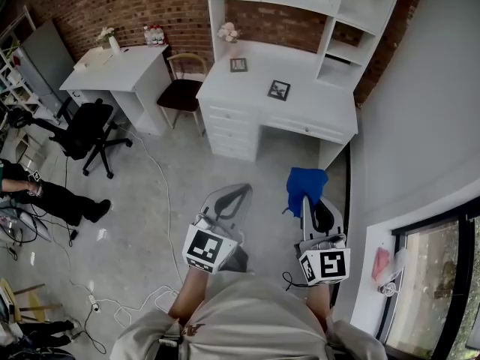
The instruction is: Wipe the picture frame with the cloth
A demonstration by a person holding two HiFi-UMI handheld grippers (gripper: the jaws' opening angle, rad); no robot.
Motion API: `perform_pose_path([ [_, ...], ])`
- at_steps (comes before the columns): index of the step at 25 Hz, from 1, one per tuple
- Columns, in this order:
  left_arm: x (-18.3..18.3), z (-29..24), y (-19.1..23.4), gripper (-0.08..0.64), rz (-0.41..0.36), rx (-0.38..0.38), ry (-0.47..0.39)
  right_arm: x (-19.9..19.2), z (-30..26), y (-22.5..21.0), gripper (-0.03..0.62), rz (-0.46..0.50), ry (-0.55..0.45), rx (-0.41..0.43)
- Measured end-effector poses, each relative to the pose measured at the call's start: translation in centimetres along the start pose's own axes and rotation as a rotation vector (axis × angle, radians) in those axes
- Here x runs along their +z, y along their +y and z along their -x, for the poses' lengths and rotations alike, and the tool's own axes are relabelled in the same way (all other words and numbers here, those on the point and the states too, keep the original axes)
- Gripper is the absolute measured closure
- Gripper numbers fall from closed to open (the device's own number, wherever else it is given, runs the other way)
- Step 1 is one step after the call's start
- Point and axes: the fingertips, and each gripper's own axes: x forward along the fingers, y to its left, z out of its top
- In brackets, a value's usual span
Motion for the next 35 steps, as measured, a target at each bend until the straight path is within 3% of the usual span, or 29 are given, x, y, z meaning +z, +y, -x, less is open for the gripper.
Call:
perform_pose_path([
  [21, -1.9, -12.8, 12.2, 0.558, 0.042, -0.125, 0.035, -3.3, -15.6, -4.1, 0.560, 0.007, 0.095, -0.090],
  [35, -2.3, -17.9, 16.9, 0.558, 0.024, -0.167, 0.030, -4.7, -21.9, -5.4, 0.560, 0.014, 0.104, -0.132],
])
